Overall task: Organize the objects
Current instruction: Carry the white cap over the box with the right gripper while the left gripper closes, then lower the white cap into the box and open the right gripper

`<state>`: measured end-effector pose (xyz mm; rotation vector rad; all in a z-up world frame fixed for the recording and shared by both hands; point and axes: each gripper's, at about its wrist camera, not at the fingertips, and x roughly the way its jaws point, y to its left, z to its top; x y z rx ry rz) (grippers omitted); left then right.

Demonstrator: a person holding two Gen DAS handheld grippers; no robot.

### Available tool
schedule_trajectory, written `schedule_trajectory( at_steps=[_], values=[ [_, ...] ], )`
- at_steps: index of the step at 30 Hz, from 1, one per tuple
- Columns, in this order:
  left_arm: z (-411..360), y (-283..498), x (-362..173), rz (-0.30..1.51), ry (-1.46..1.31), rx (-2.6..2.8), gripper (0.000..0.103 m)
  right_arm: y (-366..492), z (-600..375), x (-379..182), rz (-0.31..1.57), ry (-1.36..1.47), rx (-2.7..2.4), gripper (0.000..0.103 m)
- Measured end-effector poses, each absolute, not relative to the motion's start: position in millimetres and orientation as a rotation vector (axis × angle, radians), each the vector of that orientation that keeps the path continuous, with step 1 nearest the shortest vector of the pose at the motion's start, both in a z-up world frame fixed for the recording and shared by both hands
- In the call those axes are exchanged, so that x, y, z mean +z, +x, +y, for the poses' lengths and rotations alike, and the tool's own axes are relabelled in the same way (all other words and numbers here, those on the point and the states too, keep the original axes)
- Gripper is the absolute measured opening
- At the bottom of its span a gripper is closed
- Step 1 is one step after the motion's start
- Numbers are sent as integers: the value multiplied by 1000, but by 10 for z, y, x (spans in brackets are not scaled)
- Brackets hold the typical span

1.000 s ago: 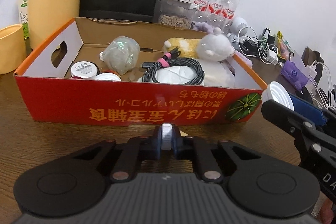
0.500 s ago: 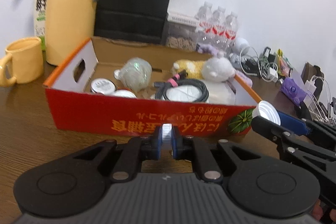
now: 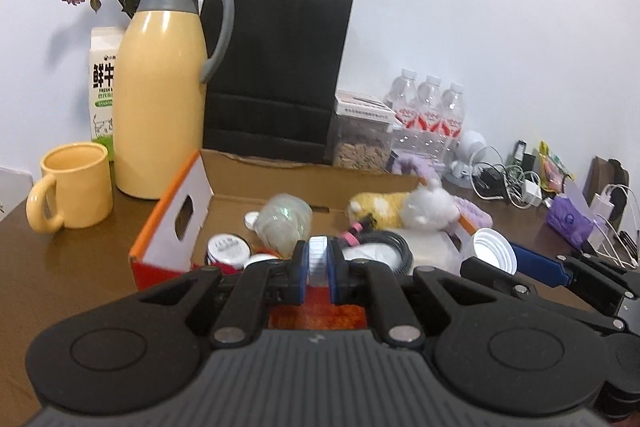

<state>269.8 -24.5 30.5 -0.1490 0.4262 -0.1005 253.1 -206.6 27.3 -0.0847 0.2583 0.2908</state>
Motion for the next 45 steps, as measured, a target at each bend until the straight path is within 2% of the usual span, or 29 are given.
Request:
schedule_trajectory(
  at_steps=[16, 27, 28, 29, 30, 31, 32, 33, 34, 38, 45],
  values=[
    [-42, 3331, 233, 420, -126, -62, 11, 3301, -1697, 119, 290, -72, 309, 39],
    [-11, 3504, 126, 432, -91, -50, 12, 3450, -1740, 10, 329, -73, 307, 39],
    [-15, 3492, 124, 426, -88, -45, 17, 3453, -1740, 0, 337, -75, 306, 39],
    [-18, 3483, 121, 422, -85, -41, 39, 3452, -1741, -8, 342, -74, 303, 40],
    [-16, 3476, 121, 417, -86, -37, 56, 3451, -1743, -16, 348, -74, 299, 47],
    [-9, 3459, 119, 401, -92, -31, 87, 3449, -1750, -23, 350, -72, 294, 63],
    [-1, 3442, 119, 381, -97, -21, 103, 3445, -1759, -20, 346, -68, 288, 72],
    [4, 3420, 122, 356, -99, -6, 103, 3439, -1766, -16, 337, -64, 281, 88],
    [6, 3411, 129, 344, -100, 3, 103, 3424, -1775, -13, 320, -61, 275, 97],
    [-3, 3456, 100, 365, -100, 13, 103, 3401, -1792, -16, 295, -58, 262, 103],
    [13, 3471, 61, 374, -100, 31, 103, 3399, -1804, -15, 295, -54, 253, 103]
  ],
)
